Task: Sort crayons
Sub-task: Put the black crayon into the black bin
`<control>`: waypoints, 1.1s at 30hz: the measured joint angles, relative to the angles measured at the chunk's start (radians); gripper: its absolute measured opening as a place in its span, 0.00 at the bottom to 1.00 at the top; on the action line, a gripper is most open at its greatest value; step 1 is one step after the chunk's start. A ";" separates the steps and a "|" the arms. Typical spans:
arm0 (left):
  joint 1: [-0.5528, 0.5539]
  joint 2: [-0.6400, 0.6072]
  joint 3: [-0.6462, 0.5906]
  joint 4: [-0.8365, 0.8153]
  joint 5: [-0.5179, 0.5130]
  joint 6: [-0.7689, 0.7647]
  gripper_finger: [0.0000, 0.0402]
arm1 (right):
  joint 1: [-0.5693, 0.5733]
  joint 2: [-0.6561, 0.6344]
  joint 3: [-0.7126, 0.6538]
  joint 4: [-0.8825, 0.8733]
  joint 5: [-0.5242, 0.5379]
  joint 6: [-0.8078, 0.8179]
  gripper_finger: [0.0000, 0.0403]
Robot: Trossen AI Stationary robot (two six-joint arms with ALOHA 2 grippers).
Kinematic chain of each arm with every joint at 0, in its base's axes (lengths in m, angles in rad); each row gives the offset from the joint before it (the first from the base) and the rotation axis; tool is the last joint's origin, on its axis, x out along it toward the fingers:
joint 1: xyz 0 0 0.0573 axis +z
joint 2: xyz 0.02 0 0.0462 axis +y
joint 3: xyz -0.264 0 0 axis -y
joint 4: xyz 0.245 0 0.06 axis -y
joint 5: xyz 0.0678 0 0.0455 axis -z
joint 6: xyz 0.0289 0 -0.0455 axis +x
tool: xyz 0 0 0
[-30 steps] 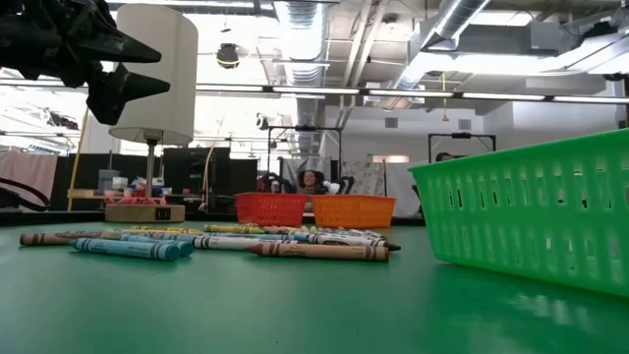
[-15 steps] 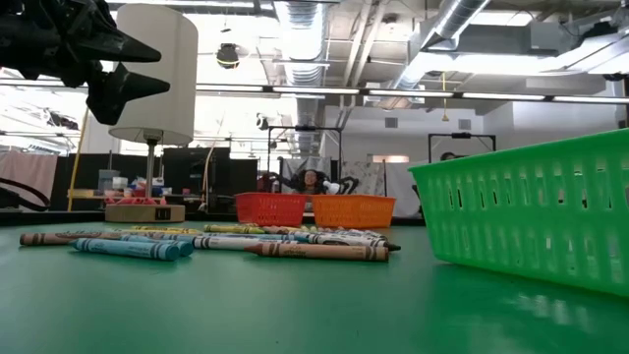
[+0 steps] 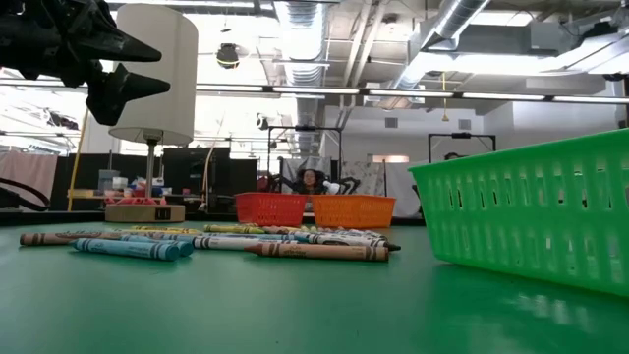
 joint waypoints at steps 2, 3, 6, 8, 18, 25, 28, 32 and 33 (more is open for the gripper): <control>0.000 0.000 0.000 0.000 0.000 0.000 0.54 | -0.007 -0.001 0.000 -0.001 0.000 -0.015 0.29; 0.000 0.000 0.000 0.000 0.000 0.000 0.54 | -0.010 -0.002 0.000 -0.001 0.000 -0.028 0.29; 0.000 0.000 0.000 0.000 0.000 0.000 0.54 | -0.027 -0.002 0.019 -0.024 0.000 -0.100 0.29; 0.000 0.000 0.000 0.000 0.000 0.000 0.54 | -0.040 -0.002 0.045 -0.050 0.000 -0.155 0.29; 0.000 0.000 0.000 0.005 0.000 -0.005 0.54 | -0.117 -0.003 0.234 -0.244 0.174 -0.328 0.29; 0.000 0.000 0.000 0.064 0.001 0.049 0.54 | -0.199 -0.004 0.280 -0.211 0.554 -0.498 0.29; 0.000 -0.001 0.000 0.088 0.012 0.059 0.54 | -0.254 -0.002 0.280 -0.180 0.611 -0.571 0.29; 0.000 -0.001 0.000 0.098 0.034 0.057 0.54 | -0.342 0.004 0.265 -0.087 0.614 -0.668 0.29; 0.000 -0.001 0.000 0.097 0.036 0.054 0.54 | -0.367 0.004 0.252 -0.041 0.614 -0.700 0.29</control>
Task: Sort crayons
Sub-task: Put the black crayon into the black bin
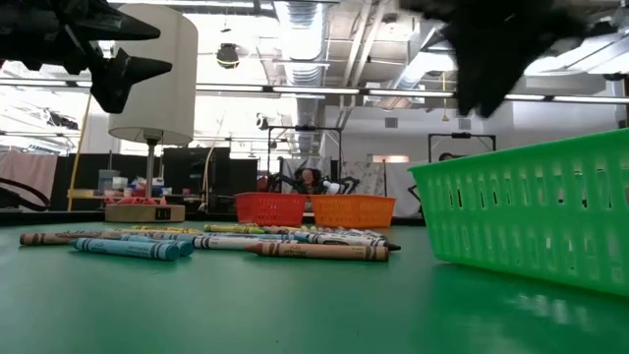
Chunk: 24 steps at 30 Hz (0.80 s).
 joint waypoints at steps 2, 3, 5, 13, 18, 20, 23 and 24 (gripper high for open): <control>0.000 0.000 0.000 -0.001 0.009 -0.013 0.54 | -0.045 0.001 -0.024 0.086 -0.003 -0.076 0.29; 0.000 0.000 0.000 0.000 0.016 -0.018 0.54 | -0.066 0.002 -0.034 0.115 -0.006 -0.114 0.29; 0.000 0.000 0.000 0.000 0.030 -0.025 0.54 | -0.106 0.002 -0.058 0.179 -0.006 -0.177 0.29; 0.000 -0.002 0.000 -0.001 0.052 -0.034 0.54 | -0.227 0.000 -0.171 0.393 -0.038 -0.306 0.29; 0.000 -0.002 0.000 -0.012 0.052 -0.016 0.54 | -0.253 0.000 -0.243 0.568 -0.067 -0.357 0.29; 0.000 -0.002 0.000 -0.012 0.052 -0.016 0.54 | -0.258 0.001 -0.266 0.614 -0.070 -0.359 0.29; 0.000 -0.002 0.000 -0.013 0.052 -0.020 0.54 | -0.262 0.002 -0.279 0.633 -0.071 -0.359 0.29; 0.000 -0.002 0.000 -0.013 0.052 -0.020 0.54 | -0.262 0.000 -0.283 0.644 -0.071 -0.360 0.29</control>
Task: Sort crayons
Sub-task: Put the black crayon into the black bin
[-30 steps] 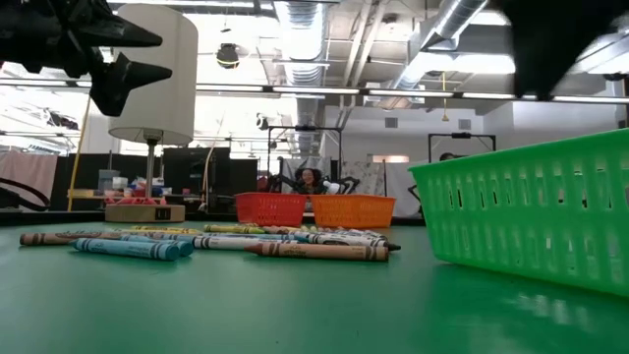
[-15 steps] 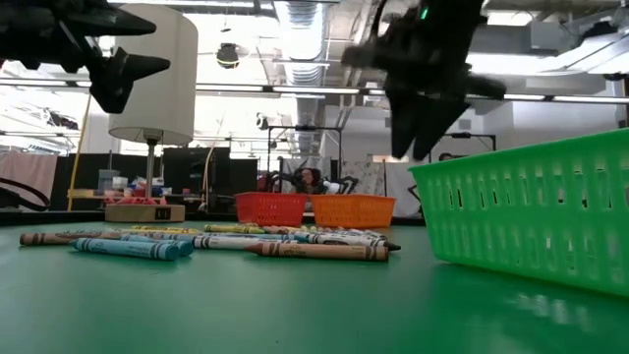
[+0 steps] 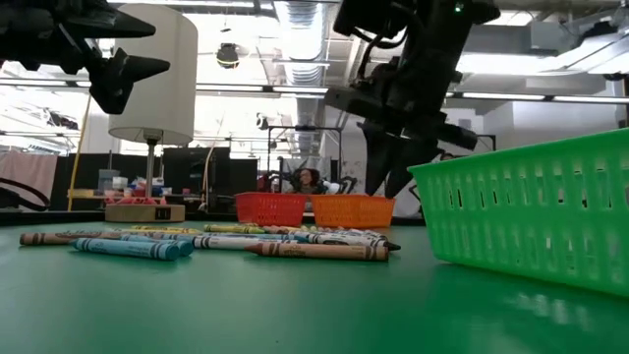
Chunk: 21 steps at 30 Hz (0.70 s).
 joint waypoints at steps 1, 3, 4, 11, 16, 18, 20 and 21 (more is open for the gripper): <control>0.000 0.000 0.000 0.000 0.000 0.000 0.54 | 0.000 0.000 -0.005 0.016 0.000 0.000 0.29; 0.000 0.000 0.000 0.000 0.000 0.000 0.54 | 0.001 0.001 -0.020 0.047 0.000 0.000 0.29; 0.000 0.000 0.000 0.000 0.000 0.000 0.54 | 0.001 0.001 -0.031 0.068 0.001 0.000 0.29; 0.000 0.000 0.000 0.000 -0.001 -0.013 0.54 | 0.001 0.001 -0.110 0.192 0.000 0.035 0.29; 0.000 0.000 0.000 0.000 -0.001 -0.014 0.54 | 0.001 0.001 -0.115 0.201 0.001 0.037 0.29; 0.000 0.000 0.000 0.000 -0.001 -0.014 0.54 | 0.001 0.001 -0.115 0.202 0.004 0.037 0.29; 0.000 0.000 0.000 0.000 -0.001 -0.014 0.54 | 0.001 0.001 -0.115 0.202 0.005 0.037 0.29; 0.000 0.000 0.000 0.000 -0.002 -0.014 0.54 | 0.001 0.003 -0.114 0.203 0.005 0.037 0.29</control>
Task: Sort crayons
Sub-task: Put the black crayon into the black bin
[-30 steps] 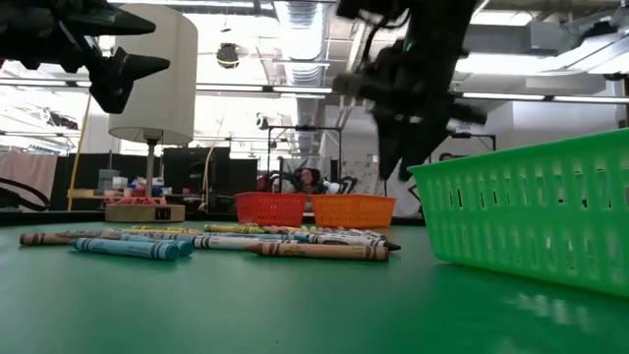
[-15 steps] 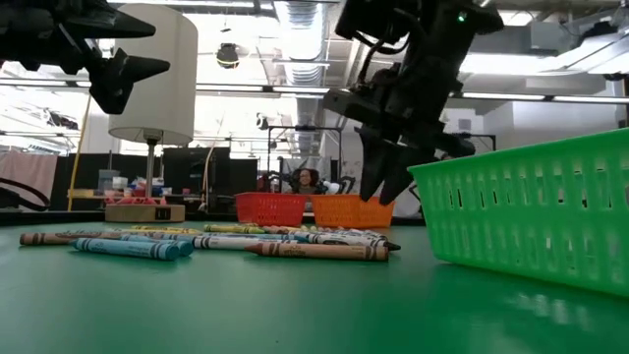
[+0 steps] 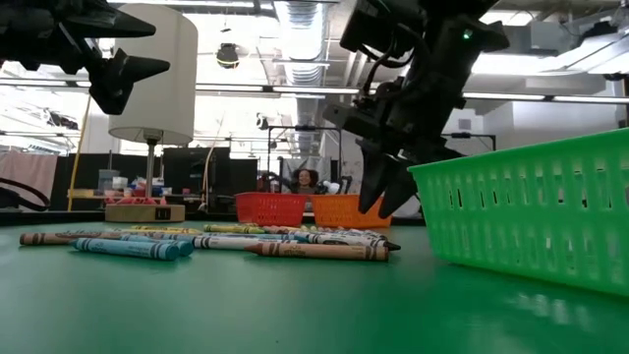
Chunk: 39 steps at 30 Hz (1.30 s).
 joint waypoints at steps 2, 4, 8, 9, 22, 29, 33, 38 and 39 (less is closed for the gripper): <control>0.000 0.000 0.000 0.000 0.000 0.000 0.54 | 0.000 0.017 0.001 0.013 0.001 0.000 0.29; 0.000 0.000 0.000 0.000 0.000 0.000 0.54 | 0.000 0.038 0.000 0.014 0.000 0.000 0.29; 0.000 0.000 0.000 -0.005 -0.001 -0.001 0.54 | 0.000 0.082 0.004 0.064 -0.031 0.003 0.29; 0.000 0.000 0.000 -0.007 -0.001 -0.001 0.54 | 0.000 0.094 0.004 0.067 -0.030 0.003 0.29; 0.000 0.000 0.000 -0.015 -0.001 -0.002 0.54 | 0.001 0.083 0.004 0.019 -0.072 0.022 0.29; 0.000 0.000 0.000 -0.015 -0.003 -0.001 0.54 | 0.001 0.068 0.005 -0.003 -0.105 -0.034 0.29; 0.000 0.000 0.000 -0.015 -0.005 -0.001 0.54 | 0.001 0.068 0.016 -0.030 -0.115 -0.060 0.29; 0.000 0.000 0.000 -0.015 -0.005 -0.001 0.54 | 0.002 0.067 0.021 -0.059 -0.140 -0.069 0.29; 0.000 0.000 0.000 -0.015 -0.005 -0.001 0.54 | 0.004 0.067 0.021 -0.061 -0.142 -0.077 0.29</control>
